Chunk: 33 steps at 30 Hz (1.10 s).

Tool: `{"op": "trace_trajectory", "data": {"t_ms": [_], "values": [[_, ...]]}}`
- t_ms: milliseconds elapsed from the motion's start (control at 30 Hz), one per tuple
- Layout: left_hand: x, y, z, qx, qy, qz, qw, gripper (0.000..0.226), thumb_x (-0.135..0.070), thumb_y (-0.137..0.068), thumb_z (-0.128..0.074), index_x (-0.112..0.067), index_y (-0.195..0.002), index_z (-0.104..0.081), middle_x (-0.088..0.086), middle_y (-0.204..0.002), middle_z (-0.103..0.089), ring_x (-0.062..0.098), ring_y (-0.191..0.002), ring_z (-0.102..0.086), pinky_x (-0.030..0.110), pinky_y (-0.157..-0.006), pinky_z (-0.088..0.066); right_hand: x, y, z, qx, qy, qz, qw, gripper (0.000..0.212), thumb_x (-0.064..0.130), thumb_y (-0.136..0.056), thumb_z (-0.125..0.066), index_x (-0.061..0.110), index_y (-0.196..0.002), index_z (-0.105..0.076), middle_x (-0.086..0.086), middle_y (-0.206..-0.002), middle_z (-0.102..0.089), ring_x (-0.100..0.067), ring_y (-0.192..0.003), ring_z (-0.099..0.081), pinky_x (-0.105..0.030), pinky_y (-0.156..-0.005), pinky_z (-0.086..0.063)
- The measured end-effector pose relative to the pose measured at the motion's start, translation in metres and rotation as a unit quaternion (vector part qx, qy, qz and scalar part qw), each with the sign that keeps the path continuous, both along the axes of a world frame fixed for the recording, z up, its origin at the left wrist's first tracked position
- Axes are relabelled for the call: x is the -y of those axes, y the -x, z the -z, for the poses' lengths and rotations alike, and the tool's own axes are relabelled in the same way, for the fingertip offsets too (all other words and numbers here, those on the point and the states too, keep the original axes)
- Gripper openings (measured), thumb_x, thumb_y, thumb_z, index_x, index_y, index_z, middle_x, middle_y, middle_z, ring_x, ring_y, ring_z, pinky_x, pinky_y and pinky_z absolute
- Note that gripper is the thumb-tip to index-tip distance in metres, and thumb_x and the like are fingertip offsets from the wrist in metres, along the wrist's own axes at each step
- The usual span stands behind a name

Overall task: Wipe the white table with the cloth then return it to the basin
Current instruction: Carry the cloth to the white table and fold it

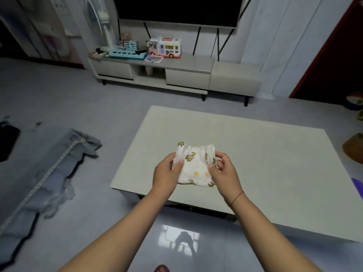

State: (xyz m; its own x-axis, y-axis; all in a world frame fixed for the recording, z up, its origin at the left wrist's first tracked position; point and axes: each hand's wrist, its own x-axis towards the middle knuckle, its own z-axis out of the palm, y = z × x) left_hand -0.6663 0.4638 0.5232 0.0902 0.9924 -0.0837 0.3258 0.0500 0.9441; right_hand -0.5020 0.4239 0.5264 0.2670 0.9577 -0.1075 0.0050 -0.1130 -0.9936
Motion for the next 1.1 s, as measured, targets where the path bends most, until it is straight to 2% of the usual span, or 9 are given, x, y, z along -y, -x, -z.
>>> {"op": "trace_trajectory", "data": {"t_ms": [67, 200, 400, 467, 567, 700, 867, 933, 1100], "values": [[-0.012, 0.023, 0.009, -0.004, 0.011, -0.003, 1.000, 0.015, -0.021, -0.094, -0.057, -0.025, -0.104, -0.066, 0.009, -0.088, -0.070, 0.022, -0.072, -0.059, 0.036, -0.072, -0.051, -0.012, 0.022, 0.008, -0.007, 0.010, -0.006, 1.000, 0.034, -0.003, -0.091, -0.048, 0.028, -0.104, -0.050, -0.004, -0.096, -0.067, -0.010, -0.080, -0.065, -0.024, -0.067, -0.053], [-0.036, 0.055, 0.030, 0.001, 0.032, -0.020, 0.999, 0.016, -0.019, -0.093, -0.057, -0.026, -0.105, -0.066, -0.012, -0.081, -0.069, 0.011, -0.072, -0.062, 0.020, -0.065, -0.049, -0.040, 0.052, 0.028, -0.004, 0.037, -0.022, 0.999, 0.032, 0.001, -0.091, -0.051, 0.029, -0.106, -0.051, -0.003, -0.093, -0.067, -0.007, -0.075, -0.065, -0.020, -0.064, -0.052], [-0.073, 0.082, 0.062, -0.015, 0.060, -0.054, 0.997, 0.020, -0.020, -0.095, -0.056, -0.019, -0.112, -0.065, -0.008, -0.091, -0.071, 0.009, -0.082, -0.065, 0.025, -0.074, -0.053, -0.089, 0.078, 0.060, 0.000, 0.077, -0.068, 0.995, 0.038, 0.000, -0.086, -0.058, 0.026, -0.113, -0.049, -0.005, -0.101, -0.068, -0.015, -0.087, -0.067, -0.033, -0.076, -0.056], [-0.088, 0.090, 0.074, -0.025, 0.077, -0.068, 0.994, 0.022, -0.021, -0.095, -0.056, -0.017, -0.115, -0.064, -0.005, -0.097, -0.071, 0.013, -0.089, -0.066, 0.032, -0.081, -0.054, -0.108, 0.086, 0.073, 0.008, 0.092, -0.087, 0.992, 0.040, -0.001, -0.086, -0.058, 0.024, -0.116, -0.048, -0.006, -0.104, -0.067, -0.017, -0.090, -0.067, -0.036, -0.078, -0.056], [-0.111, 0.105, 0.094, -0.039, 0.101, -0.086, 0.990, 0.027, -0.024, -0.095, -0.055, -0.016, -0.120, -0.062, -0.001, -0.105, -0.071, 0.019, -0.098, -0.065, 0.041, -0.088, -0.053, -0.137, 0.100, 0.091, 0.028, 0.109, -0.111, 0.987, 0.042, -0.002, -0.085, -0.056, 0.024, -0.117, -0.047, -0.006, -0.103, -0.066, -0.016, -0.088, -0.065, -0.029, -0.074, -0.054], [-0.137, 0.129, 0.122, -0.074, 0.125, -0.094, 0.985, 0.032, -0.027, -0.096, -0.055, -0.015, -0.125, -0.060, 0.002, -0.112, -0.069, 0.020, -0.104, -0.063, 0.041, -0.091, -0.051, -0.165, 0.125, 0.115, 0.048, 0.131, -0.134, 0.981, 0.044, -0.001, -0.086, -0.055, 0.026, -0.120, -0.047, -0.002, -0.097, -0.064, -0.012, -0.082, -0.059, -0.016, -0.066, -0.046], [-0.167, 0.163, 0.155, -0.091, 0.146, -0.064, 0.983, 0.033, -0.025, -0.096, -0.053, -0.013, -0.126, -0.059, 0.005, -0.116, -0.068, 0.023, -0.107, -0.062, 0.044, -0.093, -0.050, -0.190, 0.158, 0.151, 0.077, 0.161, -0.133, 0.975, 0.045, -0.001, -0.086, -0.055, 0.027, -0.121, -0.048, 0.000, -0.105, -0.061, -0.018, -0.093, -0.057, -0.021, -0.074, -0.048], [-0.179, 0.179, 0.170, -0.112, 0.148, -0.042, 0.982, 0.034, -0.028, -0.097, -0.052, -0.014, -0.127, -0.058, 0.003, -0.117, -0.067, 0.022, -0.107, -0.062, 0.042, -0.094, -0.050, -0.196, 0.175, 0.168, 0.074, 0.170, -0.121, 0.975, 0.046, -0.001, -0.086, -0.055, 0.030, -0.119, -0.048, 0.001, -0.107, -0.061, -0.017, -0.094, -0.058, -0.020, -0.073, -0.050], [-0.212, 0.225, 0.222, -0.139, 0.136, 0.029, 0.980, 0.033, -0.026, -0.098, -0.050, -0.014, -0.128, -0.058, -0.001, -0.114, -0.068, 0.016, -0.101, -0.062, 0.034, -0.088, -0.051, -0.202, 0.223, 0.219, 0.074, 0.196, -0.077, 0.975, 0.051, 0.001, -0.085, -0.058, 0.032, -0.124, -0.045, 0.010, -0.105, -0.058, 0.001, -0.081, -0.054, -0.015, -0.067, -0.047]]}}
